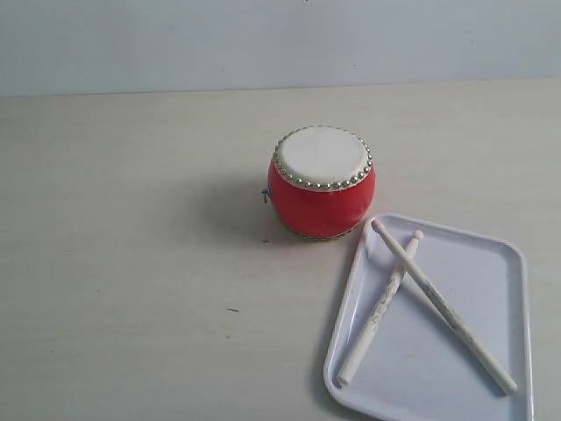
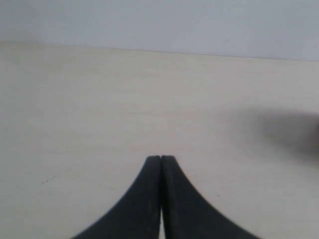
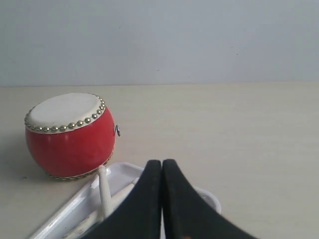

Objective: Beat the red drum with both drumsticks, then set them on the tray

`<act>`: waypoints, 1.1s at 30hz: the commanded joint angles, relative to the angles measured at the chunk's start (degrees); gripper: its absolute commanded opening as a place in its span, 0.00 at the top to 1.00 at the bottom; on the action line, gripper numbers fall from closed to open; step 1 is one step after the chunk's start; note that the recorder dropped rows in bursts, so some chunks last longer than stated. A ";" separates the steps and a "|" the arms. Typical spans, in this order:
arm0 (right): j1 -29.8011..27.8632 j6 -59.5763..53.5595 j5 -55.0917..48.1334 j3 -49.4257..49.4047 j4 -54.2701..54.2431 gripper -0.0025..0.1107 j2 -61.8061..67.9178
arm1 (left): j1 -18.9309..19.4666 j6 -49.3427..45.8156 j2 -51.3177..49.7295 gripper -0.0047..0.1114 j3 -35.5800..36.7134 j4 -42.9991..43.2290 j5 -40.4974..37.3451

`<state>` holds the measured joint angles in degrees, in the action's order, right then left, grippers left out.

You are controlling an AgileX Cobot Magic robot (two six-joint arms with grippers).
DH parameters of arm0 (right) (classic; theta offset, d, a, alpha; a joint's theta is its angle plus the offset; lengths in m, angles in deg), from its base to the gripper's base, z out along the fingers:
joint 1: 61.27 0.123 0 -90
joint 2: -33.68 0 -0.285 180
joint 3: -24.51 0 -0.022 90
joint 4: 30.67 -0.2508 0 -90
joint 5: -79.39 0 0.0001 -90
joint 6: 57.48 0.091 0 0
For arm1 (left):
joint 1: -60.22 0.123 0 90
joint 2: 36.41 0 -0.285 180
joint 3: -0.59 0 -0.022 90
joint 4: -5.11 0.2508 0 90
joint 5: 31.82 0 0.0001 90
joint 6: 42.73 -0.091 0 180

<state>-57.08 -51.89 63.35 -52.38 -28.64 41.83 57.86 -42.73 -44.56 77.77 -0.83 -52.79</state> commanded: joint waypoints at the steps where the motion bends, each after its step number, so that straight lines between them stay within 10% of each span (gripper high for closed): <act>1: -0.20 0.01 0.72 -0.32 -0.11 0.98 -0.36 | 0.11 0.00 0.36 0.96 0.03 -0.04 0.49; 33: -0.20 -1.54 0.05 -0.32 -0.03 0.98 -0.36 | 0.11 0.00 0.36 0.96 0.03 -0.04 0.49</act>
<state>-57.08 -52.71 63.25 -52.38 -28.79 41.83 57.86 -42.73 -44.56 77.77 -0.83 -52.79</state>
